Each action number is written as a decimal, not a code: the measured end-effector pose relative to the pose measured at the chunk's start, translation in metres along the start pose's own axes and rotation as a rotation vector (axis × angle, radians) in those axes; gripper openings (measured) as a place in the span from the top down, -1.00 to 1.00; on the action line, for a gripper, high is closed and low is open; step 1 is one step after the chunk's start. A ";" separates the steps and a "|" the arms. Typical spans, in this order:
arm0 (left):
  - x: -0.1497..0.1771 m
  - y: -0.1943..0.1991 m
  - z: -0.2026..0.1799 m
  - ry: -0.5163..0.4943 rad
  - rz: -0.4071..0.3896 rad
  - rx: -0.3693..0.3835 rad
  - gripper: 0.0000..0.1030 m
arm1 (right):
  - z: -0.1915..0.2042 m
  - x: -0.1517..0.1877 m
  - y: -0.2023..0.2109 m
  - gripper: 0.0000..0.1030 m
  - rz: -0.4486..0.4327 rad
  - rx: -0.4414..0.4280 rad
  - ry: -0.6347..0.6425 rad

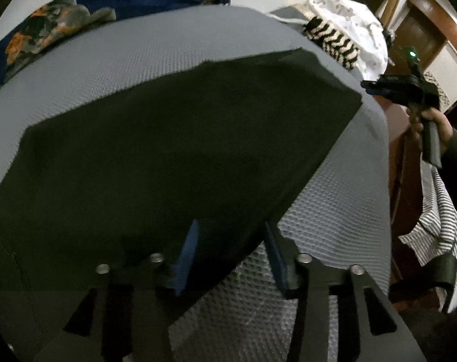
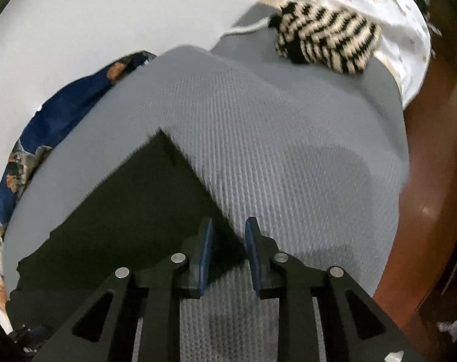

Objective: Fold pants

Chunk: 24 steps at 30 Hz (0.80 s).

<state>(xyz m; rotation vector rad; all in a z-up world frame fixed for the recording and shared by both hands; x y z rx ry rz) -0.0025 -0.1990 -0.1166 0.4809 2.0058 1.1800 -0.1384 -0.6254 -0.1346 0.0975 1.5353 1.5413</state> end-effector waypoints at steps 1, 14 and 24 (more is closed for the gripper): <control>-0.001 0.006 0.001 -0.002 -0.015 0.010 0.04 | 0.003 -0.008 0.000 0.58 -0.001 -0.028 0.018; -0.014 0.055 0.095 0.351 -0.174 -0.107 -0.03 | 0.063 -0.106 -0.099 0.57 0.206 -0.258 0.233; -0.011 0.052 0.126 0.475 -0.161 -0.168 -0.03 | 0.064 -0.113 -0.128 0.58 0.256 -0.285 0.270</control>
Point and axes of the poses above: each gripper's, at about its wrist camera, not at the fingertips, and y roughly against the way its jaws point, z to its left, x to its underside, the point moved 1 cm from there along -y, roughly the way its jaws point, and after that the axes turned 6 degrees about y, right-handed, at the moved point
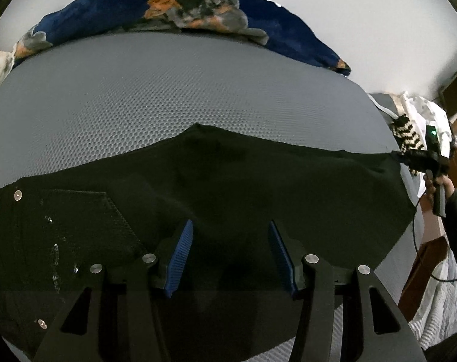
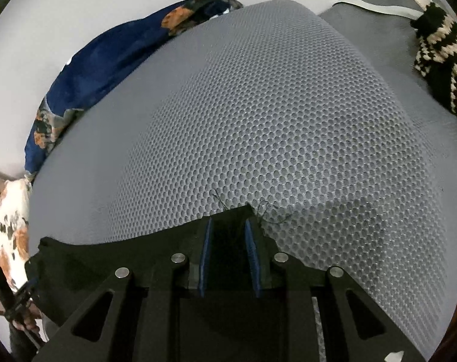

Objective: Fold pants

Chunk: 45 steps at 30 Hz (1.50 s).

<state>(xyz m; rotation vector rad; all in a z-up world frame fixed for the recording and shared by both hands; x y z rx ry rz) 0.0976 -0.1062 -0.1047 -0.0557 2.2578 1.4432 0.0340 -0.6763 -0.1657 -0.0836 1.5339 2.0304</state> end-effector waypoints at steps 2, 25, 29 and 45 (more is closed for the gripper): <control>0.000 -0.002 -0.002 -0.002 0.005 -0.006 -0.03 | 0.002 0.001 -0.001 0.58 -0.003 -0.009 0.010; -0.019 0.000 0.015 0.010 -0.095 -0.089 -0.03 | 0.042 0.021 0.024 0.97 -0.299 0.251 0.025; -0.019 -0.005 0.037 0.049 -0.088 -0.133 -0.03 | 0.031 0.025 0.004 0.97 -0.248 0.263 -0.027; -0.021 0.042 0.066 0.042 -0.177 -0.103 -0.03 | 0.153 0.017 0.028 0.52 -0.223 0.145 0.159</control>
Point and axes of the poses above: each gripper's, at about its wrist camera, not at the fingertips, and y roughly against the way its jaws point, z to its left, x to its underside, the point moved 1 cm from there along -y, roughly the way its jaws point, and after that the axes turned 6 degrees about y, right-handed, at the moved point
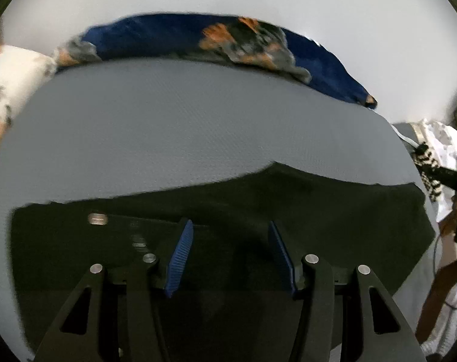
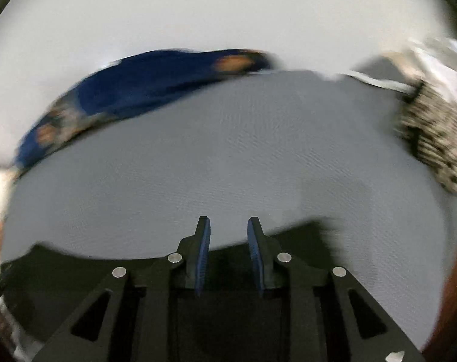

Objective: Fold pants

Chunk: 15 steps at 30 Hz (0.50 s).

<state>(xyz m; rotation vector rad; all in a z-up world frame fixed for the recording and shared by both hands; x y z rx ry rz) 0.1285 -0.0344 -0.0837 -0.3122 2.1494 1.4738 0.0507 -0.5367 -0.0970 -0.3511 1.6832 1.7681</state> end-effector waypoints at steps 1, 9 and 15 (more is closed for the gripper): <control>-0.001 0.008 0.009 0.003 -0.017 -0.020 -0.03 | 0.027 -0.003 -0.005 0.52 0.011 -0.066 0.048; 0.015 0.035 0.083 0.105 -0.017 -0.124 -0.03 | 0.224 0.005 -0.065 0.52 0.177 -0.444 0.417; 0.033 0.035 0.119 0.175 0.032 -0.141 -0.03 | 0.314 0.016 -0.105 0.52 0.291 -0.567 0.578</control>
Point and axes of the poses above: each gripper's, at about its wrist camera, not at the fingertips, and y roughly against the way its jaws point, z to its left, x to its underside, the point moved 1 cm from there along -y, roughly the way its jaws point, and after that the axes turned 6 degrees about y, right-handed, at the moved point
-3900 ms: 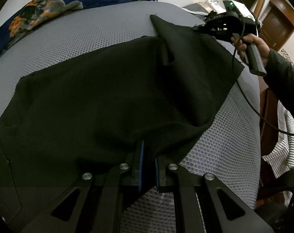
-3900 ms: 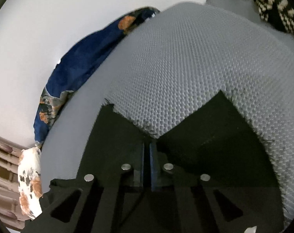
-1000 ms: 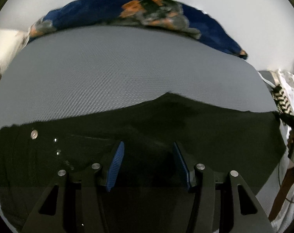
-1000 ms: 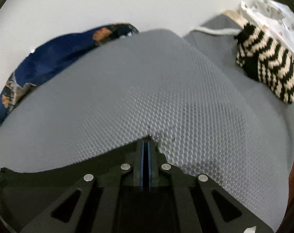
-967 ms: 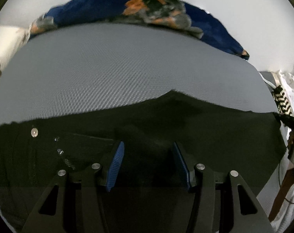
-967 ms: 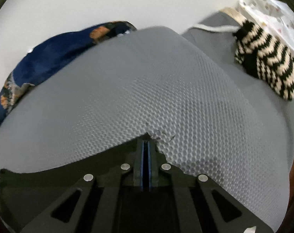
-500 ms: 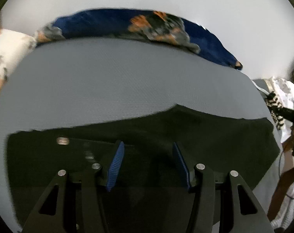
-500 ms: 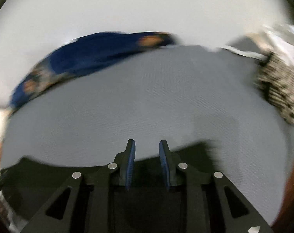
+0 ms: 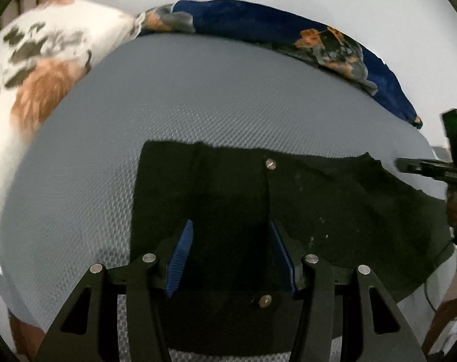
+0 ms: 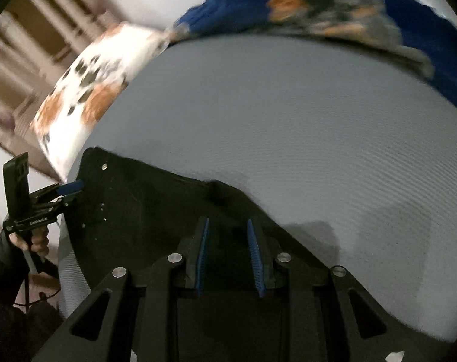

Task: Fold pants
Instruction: 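Smooth the folded trousers' edge flat with both grippers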

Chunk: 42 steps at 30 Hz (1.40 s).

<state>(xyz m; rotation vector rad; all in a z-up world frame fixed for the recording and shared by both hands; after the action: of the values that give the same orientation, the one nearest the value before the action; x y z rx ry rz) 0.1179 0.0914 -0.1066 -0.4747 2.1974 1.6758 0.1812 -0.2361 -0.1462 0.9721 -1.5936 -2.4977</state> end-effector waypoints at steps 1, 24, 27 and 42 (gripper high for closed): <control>0.001 -0.001 0.003 0.001 0.006 0.010 -0.03 | 0.003 -0.007 -0.010 0.52 0.024 -0.016 0.015; -0.001 -0.013 0.013 -0.027 0.030 0.019 0.03 | 0.017 -0.025 -0.041 0.40 -0.016 0.123 0.006; -0.001 0.003 0.000 -0.062 0.000 0.045 0.02 | 0.021 -0.014 -0.007 0.29 -0.080 0.161 -0.033; -0.012 -0.036 -0.200 -0.454 0.003 0.316 -0.13 | -0.027 0.139 0.080 0.28 -0.085 0.579 -0.308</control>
<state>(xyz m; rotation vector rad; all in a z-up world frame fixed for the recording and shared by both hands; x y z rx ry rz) 0.1325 -0.1098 -0.0825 -0.0024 2.0567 1.2471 0.0595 -0.3427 -0.1554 0.7121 -2.5078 -2.3658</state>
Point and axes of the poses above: each gripper's, at about its wrist camera, not at the fingertips, and y roughly against the way its jaws point, z to its left, x to its underside, the point moved 1 cm from there along -y, roughly the way its jaws point, and after that the axes turned 6 degrees about y, right-handed, at the moved point
